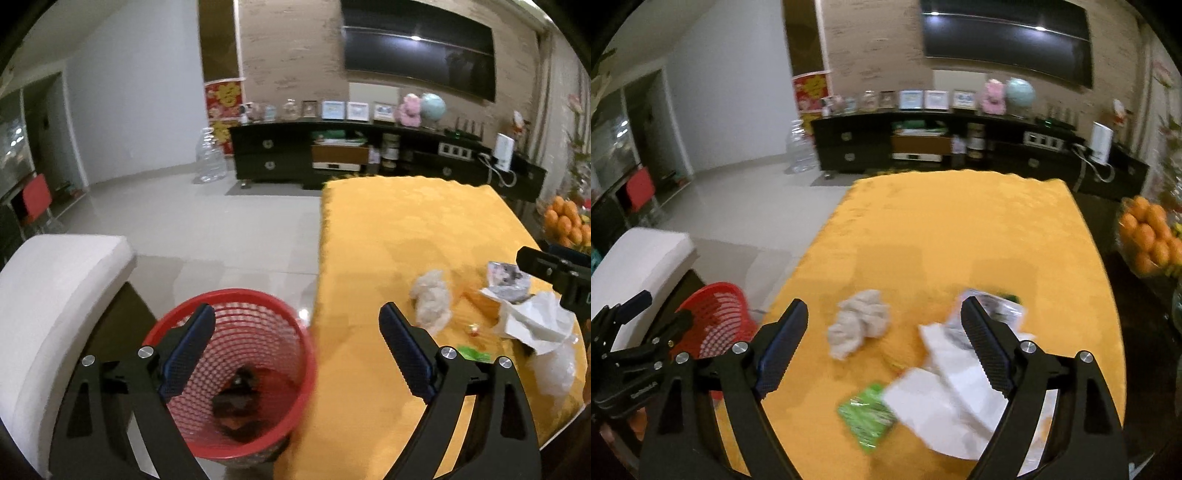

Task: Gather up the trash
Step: 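Reach the left tool to the white crumpled mesh and grasp it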

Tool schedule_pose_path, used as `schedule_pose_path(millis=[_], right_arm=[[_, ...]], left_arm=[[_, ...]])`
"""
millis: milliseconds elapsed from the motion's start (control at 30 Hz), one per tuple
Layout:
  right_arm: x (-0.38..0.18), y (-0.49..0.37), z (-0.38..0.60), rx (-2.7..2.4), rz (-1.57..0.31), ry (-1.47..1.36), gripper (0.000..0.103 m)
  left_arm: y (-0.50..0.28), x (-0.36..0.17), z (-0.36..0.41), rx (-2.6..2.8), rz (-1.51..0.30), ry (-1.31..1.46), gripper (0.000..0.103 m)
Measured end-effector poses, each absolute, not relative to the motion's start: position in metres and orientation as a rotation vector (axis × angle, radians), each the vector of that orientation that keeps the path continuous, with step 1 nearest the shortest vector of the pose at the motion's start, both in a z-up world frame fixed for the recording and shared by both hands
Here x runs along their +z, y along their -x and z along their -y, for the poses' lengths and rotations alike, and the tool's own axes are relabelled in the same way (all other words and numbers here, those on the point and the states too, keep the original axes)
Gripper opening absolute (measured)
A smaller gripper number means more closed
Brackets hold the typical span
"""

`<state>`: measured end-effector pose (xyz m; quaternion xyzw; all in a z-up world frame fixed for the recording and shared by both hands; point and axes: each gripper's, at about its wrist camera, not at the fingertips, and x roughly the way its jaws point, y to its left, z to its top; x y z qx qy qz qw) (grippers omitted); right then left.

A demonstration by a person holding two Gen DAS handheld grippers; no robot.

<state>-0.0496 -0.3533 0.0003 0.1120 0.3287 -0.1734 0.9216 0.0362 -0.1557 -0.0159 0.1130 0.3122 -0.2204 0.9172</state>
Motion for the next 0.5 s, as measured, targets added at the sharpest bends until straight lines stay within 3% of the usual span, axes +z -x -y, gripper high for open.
schedule_pose_path(millis=[500], right_arm=[[-0.014,0.112,0.418,-0.547,-0.685,-0.321,0.082]], left_arm=[[-0.012,-0.037,0.217,-0.631,-0.729,-0.266,0.087]])
